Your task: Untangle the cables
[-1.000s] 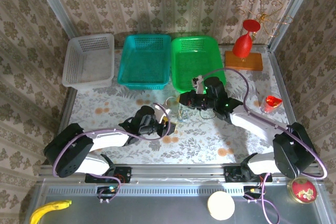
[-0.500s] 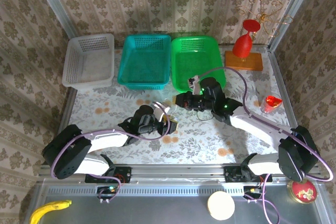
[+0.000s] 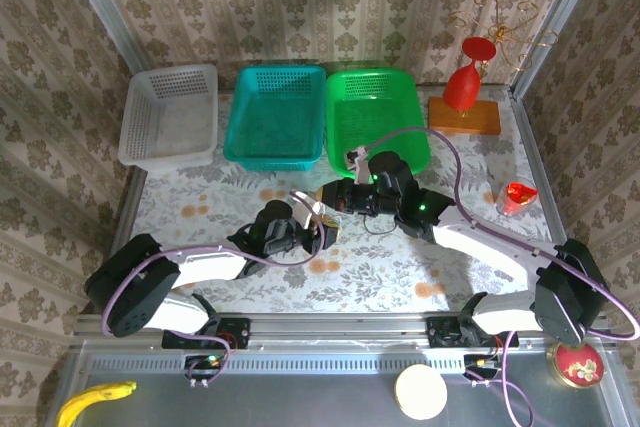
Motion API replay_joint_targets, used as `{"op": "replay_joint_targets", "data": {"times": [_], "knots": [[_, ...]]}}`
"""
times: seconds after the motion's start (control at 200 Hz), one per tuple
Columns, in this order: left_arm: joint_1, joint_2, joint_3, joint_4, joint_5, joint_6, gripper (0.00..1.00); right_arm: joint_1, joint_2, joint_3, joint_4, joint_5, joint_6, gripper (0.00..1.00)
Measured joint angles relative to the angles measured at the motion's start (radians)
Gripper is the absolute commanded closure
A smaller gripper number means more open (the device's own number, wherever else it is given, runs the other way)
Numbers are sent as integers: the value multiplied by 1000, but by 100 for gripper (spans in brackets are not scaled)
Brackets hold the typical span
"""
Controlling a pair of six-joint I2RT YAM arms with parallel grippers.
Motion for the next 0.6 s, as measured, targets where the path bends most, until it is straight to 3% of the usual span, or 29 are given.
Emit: {"op": "replay_joint_targets", "data": {"times": [0.14,0.385,0.6], "knots": [[0,-6,-12,13,-16,-4,44,9,0,0,0,12,10,100],[0,17,-46,85,-28,-28,70,11,12,38,-5,12,30,100],[9,161,-98,303,-27,-63,72,-13,19,168,-108,-10,30,100]]}}
